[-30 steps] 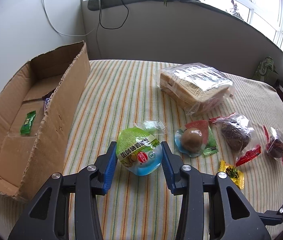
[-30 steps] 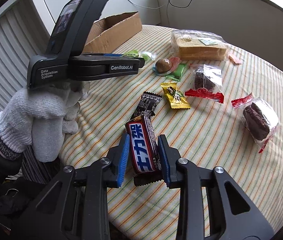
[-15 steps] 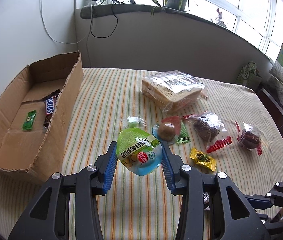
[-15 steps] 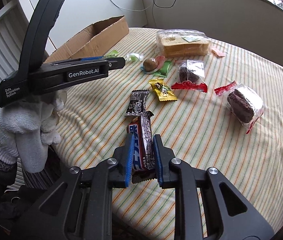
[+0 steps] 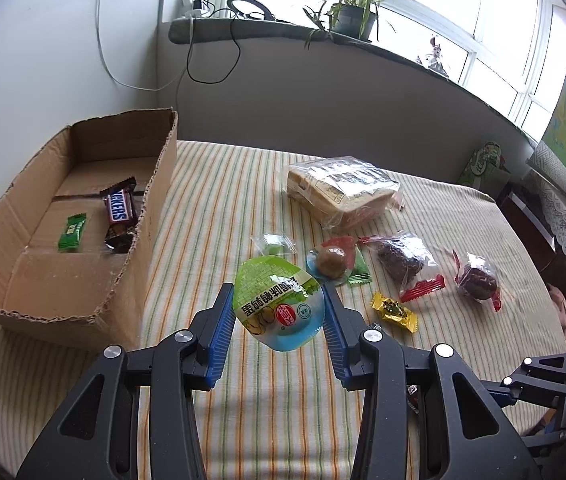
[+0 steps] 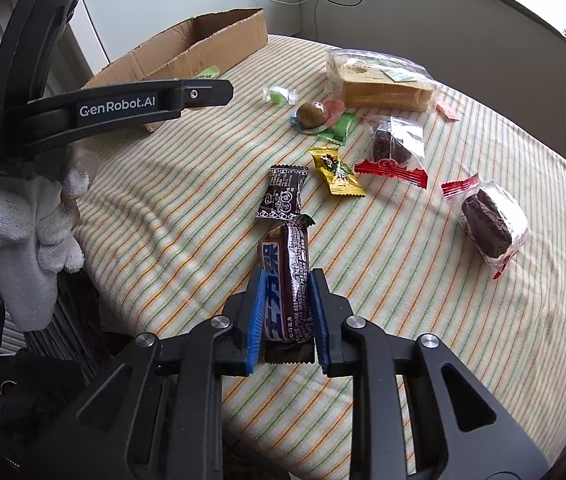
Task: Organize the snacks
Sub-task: 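Carry the jelly cup and Snickers bar into the box and release both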
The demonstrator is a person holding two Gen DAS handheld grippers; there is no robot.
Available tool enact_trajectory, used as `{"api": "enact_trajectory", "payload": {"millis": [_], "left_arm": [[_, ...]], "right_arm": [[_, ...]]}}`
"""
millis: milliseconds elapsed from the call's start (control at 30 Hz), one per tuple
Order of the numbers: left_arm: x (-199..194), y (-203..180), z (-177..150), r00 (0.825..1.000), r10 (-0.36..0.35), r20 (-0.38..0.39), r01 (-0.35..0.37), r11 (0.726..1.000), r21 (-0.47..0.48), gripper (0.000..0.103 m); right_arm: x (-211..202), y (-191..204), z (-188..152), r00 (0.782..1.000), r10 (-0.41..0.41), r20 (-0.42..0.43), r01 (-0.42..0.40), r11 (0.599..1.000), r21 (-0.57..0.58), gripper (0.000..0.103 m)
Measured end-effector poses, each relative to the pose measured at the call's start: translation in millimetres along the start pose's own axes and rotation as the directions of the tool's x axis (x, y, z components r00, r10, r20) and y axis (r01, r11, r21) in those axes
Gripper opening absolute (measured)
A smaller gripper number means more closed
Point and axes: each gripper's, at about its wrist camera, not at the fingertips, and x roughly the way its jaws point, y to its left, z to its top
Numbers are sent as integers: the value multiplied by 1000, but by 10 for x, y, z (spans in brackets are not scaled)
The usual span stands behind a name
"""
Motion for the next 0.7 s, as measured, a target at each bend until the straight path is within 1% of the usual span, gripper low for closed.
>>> {"api": "enact_trajectory", "payload": {"millis": [133, 267, 500, 700], "left_arm": [[-84, 69, 9, 1000, -12, 17, 12, 1000, -5, 41], [-177, 169, 36, 999, -21, 38, 21, 1000, -17, 41], [-331, 405, 109, 997, -13, 70, 15, 999, -29, 41], [-413, 689, 167, 996, 19, 89, -15, 998, -54, 41]], "right_arm": [[-86, 67, 36, 999, -40, 26, 39, 999, 1, 20], [-173, 112, 140, 997, -49, 53, 49, 999, 12, 20], [-253, 260, 409, 993, -39, 112, 38, 999, 12, 20], [-216, 454, 726, 989, -13, 147, 15, 1000, -11, 20]]}}
